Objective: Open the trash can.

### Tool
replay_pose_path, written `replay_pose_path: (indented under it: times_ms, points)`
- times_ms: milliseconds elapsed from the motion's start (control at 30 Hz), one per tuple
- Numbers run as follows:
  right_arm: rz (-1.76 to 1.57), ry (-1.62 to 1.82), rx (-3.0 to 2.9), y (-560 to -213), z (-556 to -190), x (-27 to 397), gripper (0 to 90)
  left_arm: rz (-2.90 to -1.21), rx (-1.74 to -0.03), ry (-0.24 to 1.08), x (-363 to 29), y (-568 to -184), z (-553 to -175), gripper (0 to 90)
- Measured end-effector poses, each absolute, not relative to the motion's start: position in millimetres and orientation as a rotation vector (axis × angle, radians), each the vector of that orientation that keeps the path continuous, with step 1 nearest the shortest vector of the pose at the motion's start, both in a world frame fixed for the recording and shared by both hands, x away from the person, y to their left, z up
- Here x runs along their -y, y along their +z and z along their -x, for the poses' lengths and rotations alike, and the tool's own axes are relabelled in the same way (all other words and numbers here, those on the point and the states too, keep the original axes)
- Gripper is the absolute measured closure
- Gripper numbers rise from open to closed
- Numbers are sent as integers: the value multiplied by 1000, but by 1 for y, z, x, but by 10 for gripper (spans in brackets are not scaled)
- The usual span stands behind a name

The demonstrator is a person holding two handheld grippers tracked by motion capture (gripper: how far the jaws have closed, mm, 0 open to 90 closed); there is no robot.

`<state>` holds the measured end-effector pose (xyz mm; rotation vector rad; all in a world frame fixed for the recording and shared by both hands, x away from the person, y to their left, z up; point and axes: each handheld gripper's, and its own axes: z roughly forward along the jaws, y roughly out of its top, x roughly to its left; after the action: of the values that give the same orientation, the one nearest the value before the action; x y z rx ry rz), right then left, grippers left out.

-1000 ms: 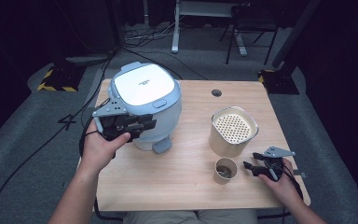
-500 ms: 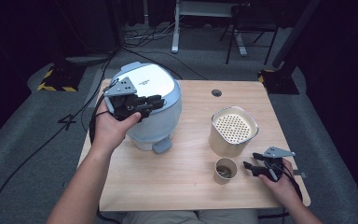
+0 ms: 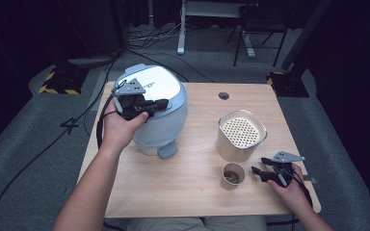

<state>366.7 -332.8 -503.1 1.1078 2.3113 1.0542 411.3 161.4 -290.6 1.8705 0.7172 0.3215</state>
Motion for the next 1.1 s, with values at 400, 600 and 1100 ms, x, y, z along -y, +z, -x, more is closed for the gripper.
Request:
replay_pose_path:
  times_ms: [400, 600, 1100]
  points:
    - [-1107, 1054, -2312, -503, -367, 333, 378, -1903, -735, 386, -160, -287, -408, 900]
    - [-1106, 1053, -2313, -503, -367, 333, 379, -1928, -744, 418, -158, -284, -407, 900]
    - [-1100, 1056, -2314, -503, -366, 333, 378, -1988, -747, 468, -153, -281, -402, 900]
